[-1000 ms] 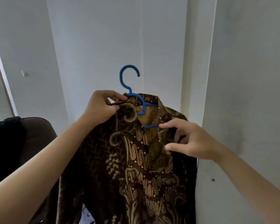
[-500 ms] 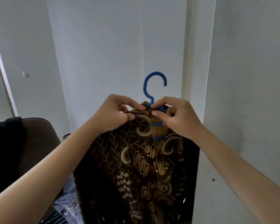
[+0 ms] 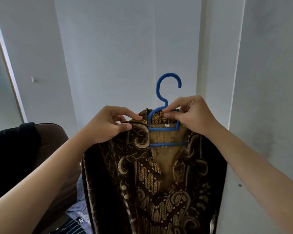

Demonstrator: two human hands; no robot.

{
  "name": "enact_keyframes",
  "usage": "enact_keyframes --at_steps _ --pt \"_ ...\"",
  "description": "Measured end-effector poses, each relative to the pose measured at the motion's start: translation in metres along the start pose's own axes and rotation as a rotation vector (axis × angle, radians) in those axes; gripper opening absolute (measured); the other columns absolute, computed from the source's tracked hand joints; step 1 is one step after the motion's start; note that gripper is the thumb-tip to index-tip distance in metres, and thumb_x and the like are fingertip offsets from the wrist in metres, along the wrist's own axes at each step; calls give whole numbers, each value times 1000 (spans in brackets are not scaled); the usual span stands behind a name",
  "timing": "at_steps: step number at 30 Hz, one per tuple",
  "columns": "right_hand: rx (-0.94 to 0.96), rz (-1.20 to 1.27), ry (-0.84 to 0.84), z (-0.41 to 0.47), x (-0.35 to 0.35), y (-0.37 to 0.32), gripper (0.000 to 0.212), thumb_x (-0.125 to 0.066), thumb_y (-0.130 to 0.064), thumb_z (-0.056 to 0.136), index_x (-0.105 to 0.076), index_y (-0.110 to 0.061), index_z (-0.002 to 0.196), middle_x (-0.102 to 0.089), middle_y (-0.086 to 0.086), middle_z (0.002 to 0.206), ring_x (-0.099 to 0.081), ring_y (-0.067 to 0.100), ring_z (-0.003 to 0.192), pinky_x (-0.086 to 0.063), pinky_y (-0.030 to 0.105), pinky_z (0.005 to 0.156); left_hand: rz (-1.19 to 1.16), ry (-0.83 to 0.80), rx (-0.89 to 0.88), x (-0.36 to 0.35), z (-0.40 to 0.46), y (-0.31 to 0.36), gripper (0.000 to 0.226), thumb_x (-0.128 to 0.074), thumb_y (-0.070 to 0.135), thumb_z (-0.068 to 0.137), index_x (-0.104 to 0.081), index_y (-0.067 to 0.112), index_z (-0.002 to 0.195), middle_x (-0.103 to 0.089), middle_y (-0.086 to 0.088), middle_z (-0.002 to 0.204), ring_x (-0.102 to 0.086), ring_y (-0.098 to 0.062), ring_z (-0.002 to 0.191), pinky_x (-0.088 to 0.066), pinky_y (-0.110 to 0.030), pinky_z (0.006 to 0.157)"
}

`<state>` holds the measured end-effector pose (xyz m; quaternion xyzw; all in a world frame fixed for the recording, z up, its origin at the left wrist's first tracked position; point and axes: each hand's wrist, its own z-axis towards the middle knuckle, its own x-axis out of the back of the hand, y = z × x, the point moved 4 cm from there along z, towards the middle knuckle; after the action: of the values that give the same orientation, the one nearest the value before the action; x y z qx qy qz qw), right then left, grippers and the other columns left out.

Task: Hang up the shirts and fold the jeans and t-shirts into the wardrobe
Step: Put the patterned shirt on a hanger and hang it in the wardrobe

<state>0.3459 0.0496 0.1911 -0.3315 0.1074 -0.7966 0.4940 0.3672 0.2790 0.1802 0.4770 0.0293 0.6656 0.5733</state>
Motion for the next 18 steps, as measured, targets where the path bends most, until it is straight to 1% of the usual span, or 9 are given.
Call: enact_keyframes --at_steps 2,3,6,10,12,14,16,17,18 --pt "-19 -80 -19 1 -6 -9 12 -77 -10 76 -74 -20 83 -59 -30 53 -47 4 43 -36 8 50 5 -11 4 12 -5 -8 36 -64 1 86 -73 33 96 -73 -9 87 -62 -43 78 -53 -57 81" --pt "-31 -111 -26 2 -9 -12 11 -76 -9 77 -75 -18 84 -56 -32 50 -47 3 43 -35 7 49 6 -14 5 17 -7 -12 36 -64 1 86 -73 34 95 -73 -9 85 -61 -45 78 -53 -58 81" --pt "-84 -143 -12 9 -21 -21 11 -77 -10 76 -77 -17 85 -58 -30 51 -47 3 43 -35 7 49 -30 -29 -3 33 -12 -18 29 -64 9 83 -73 34 94 -74 2 98 -63 -45 85 -53 -57 84" --pt "-131 -183 24 11 -39 -33 11 -79 -13 74 -77 -21 81 -62 -28 57 -50 2 47 -40 9 52 -37 -64 -14 50 -17 -33 28 -61 17 79 -73 36 96 -72 -1 104 -62 -44 92 -51 -56 89" --pt "-157 -208 65 5 -41 -40 11 -79 -14 74 -76 -22 80 -62 -29 56 -49 1 47 -40 9 51 -20 -102 -22 58 -20 -41 30 -63 15 81 -72 37 98 -71 -5 105 -63 -37 96 -50 -51 93" --pt "-191 -231 127 -3 -37 -45 15 -79 -14 74 -74 -27 77 -63 -29 59 -48 1 47 -41 9 52 -24 -129 -14 64 -23 -50 32 -66 5 83 -73 34 94 -71 -8 102 -63 -28 100 -50 -40 96" --pt "-224 -260 185 -11 -29 -52 18 -79 -14 74 -73 -31 75 -65 -25 60 -49 0 48 -41 9 52 -61 -148 -1 66 -26 -55 37 -65 -6 83 -75 31 86 -73 -5 98 -64 -23 100 -52 -24 91" --pt "-238 -278 205 -16 -25 -57 18 -79 -13 74 -73 -30 76 -65 -21 62 -49 0 48 -41 9 53 -113 -162 10 65 -28 -55 38 -64 -9 83 -75 28 84 -74 -2 97 -66 -23 98 -52 -21 87" --pt "-255 -297 223 -21 -22 -62 17 -78 -13 75 -73 -28 77 -66 -18 65 -50 -1 48 -42 9 53 -186 -174 23 62 -30 -54 38 -61 -11 83 -76 24 82 -74 0 96 -68 -23 96 -54 -22 86"
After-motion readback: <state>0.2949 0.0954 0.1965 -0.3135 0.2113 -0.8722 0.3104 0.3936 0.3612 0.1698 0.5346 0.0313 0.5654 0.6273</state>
